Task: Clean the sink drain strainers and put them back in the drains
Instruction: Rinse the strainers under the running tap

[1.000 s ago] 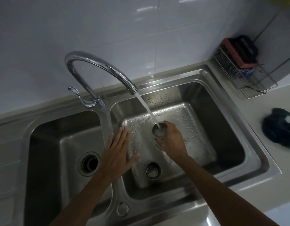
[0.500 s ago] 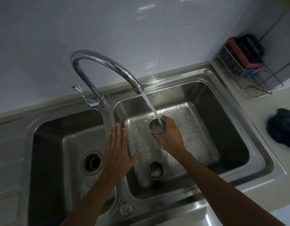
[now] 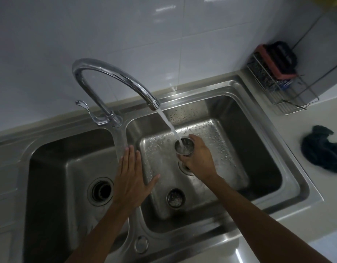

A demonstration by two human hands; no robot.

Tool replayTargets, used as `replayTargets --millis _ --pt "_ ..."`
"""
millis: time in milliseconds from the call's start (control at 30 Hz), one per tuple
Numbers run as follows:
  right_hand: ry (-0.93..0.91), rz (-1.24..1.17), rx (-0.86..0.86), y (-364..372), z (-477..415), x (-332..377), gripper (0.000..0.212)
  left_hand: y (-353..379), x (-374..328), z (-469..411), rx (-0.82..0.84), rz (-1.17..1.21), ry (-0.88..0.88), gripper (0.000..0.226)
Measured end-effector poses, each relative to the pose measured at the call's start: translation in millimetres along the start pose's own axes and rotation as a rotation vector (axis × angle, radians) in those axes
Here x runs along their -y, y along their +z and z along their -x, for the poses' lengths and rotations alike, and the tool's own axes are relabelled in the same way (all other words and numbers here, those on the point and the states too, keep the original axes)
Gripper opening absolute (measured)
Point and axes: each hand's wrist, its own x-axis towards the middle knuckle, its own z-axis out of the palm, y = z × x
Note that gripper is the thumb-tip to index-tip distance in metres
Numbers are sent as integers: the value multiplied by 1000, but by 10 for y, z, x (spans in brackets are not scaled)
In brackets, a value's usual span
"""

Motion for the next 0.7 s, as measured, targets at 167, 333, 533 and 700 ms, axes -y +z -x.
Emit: replayTargets --millis 167,333,533,700 --pt "356 -364 36 58 -9 120 81 0 7 1 -12 -7 4 112" --pt "1109 -1497 151 46 -69 173 56 -8 -1 5 -4 -5 3 112" --pt "1070 -1582 227 82 -8 145 57 -17 -5 9 -9 -11 -1 111" --pt "1014 -1351 260 -12 2 -15 35 -2 2 3 9 -9 -9 112"
